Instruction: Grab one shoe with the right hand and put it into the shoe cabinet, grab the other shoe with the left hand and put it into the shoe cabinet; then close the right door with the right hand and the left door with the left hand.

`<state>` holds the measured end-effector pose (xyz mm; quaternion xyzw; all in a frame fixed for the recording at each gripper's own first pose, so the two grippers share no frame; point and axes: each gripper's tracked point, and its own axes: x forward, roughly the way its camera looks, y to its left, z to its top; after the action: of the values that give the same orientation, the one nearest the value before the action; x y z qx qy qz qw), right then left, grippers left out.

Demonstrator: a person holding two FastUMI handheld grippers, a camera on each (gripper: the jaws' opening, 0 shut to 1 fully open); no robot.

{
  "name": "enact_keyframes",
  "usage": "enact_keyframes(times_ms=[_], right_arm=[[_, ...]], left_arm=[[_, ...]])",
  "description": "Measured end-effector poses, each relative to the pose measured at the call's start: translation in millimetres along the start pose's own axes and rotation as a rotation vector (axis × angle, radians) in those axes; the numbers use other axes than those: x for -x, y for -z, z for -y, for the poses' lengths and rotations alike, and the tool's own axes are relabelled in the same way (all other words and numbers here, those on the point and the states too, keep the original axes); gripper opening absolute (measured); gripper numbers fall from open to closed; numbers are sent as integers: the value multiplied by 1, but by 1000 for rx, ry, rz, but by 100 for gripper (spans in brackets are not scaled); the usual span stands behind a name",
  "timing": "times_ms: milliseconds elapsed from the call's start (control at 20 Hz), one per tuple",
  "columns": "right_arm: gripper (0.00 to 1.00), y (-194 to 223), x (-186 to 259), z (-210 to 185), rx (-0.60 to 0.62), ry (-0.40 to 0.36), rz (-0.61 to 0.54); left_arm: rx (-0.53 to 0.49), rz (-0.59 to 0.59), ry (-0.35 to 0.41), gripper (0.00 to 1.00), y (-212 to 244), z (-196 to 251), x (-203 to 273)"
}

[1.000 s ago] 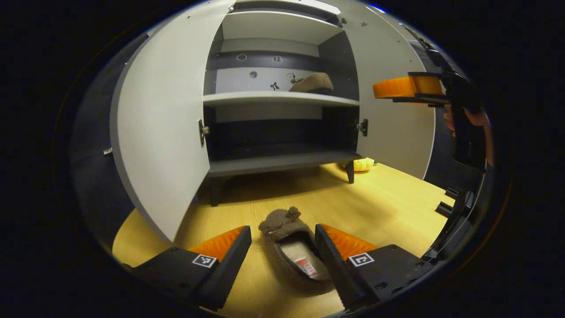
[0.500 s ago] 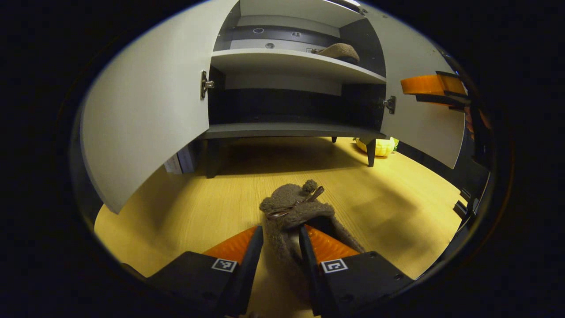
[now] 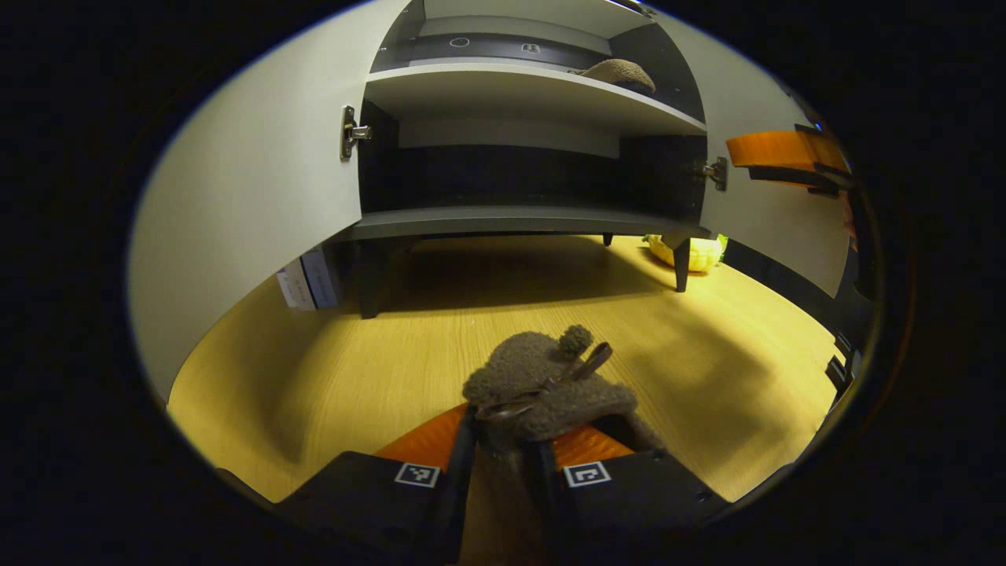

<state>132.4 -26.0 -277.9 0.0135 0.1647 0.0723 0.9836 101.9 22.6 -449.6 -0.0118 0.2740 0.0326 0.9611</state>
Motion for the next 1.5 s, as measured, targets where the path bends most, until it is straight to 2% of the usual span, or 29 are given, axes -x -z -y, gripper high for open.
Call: enact_keyframes(times_ms=[50,100,150,200,300,500,750,900,1050,1300,1500], right_arm=[[98,1,-2,2,0,5,-7],[98,3,-3,4,1,11,-13],[98,4,-5,6,4,16,-17],[98,5,-6,6,6,18,-20],[99,5,-6,3,8,18,-20],[98,0,-2,-8,5,11,-26],[98,-31,11,-19,13,41,8],[98,-49,14,-25,53,26,13],[99,-74,12,-35,73,-49,42],[98,-98,6,-54,68,-226,55],[99,-109,11,-58,77,-324,41]], left_arm=[[-1,1,1,39,0,0,-2],[-11,1,-2,31,-2,-2,-5],[-20,-2,-12,28,-2,-6,-5],[-33,0,-32,16,-3,-9,-6],[-64,-15,-36,8,-3,-10,-5],[-115,-11,6,7,-23,0,7],[-65,92,40,7,-104,11,58],[-60,94,18,7,-147,5,90],[-23,103,-14,7,-187,3,114],[-16,156,-140,7,-253,6,136],[-4,195,-168,7,-306,17,140]])
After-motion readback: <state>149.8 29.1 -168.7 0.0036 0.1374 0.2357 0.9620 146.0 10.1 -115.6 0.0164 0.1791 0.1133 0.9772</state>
